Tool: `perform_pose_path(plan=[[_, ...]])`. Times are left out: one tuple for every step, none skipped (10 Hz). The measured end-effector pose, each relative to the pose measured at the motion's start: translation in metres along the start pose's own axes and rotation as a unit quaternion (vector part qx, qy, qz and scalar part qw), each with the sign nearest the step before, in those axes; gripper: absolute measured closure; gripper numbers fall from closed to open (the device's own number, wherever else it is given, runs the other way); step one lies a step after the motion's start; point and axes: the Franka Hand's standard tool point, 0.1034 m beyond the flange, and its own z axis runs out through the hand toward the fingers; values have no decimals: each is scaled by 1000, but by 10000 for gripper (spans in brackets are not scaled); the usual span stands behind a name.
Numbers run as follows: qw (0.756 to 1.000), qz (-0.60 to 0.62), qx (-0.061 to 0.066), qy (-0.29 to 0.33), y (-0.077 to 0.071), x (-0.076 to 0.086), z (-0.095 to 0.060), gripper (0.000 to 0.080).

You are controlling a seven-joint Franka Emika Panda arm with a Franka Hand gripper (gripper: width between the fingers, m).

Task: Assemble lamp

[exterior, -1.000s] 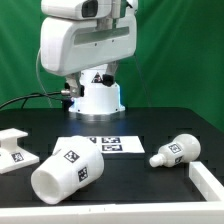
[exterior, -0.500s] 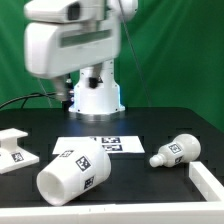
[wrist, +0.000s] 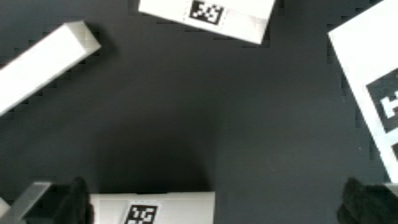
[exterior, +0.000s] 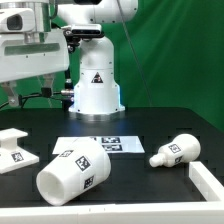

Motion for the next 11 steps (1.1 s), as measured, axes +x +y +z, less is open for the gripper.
perform_pose_path(plan=[[1000,1,0,0,0,-1,0,100],[1000,6,-5,5,2,-7,5,100],[998,48,-26,16,4,-39,23,100],[997,64,-36,14,3,-63,36,100],[998,54,-33,10,4,-84,49,100],[999,50,-13,10,8,-93,53,100],[998,56,-19,11,12,-87,50,100],[998,55,-18,11,10,-86,51,100],[998,56,-17,10,10,-87,51,100],[998,64,-16,10,9,-86,53,100],[996,87,-16,9,7,-79,57,100]])
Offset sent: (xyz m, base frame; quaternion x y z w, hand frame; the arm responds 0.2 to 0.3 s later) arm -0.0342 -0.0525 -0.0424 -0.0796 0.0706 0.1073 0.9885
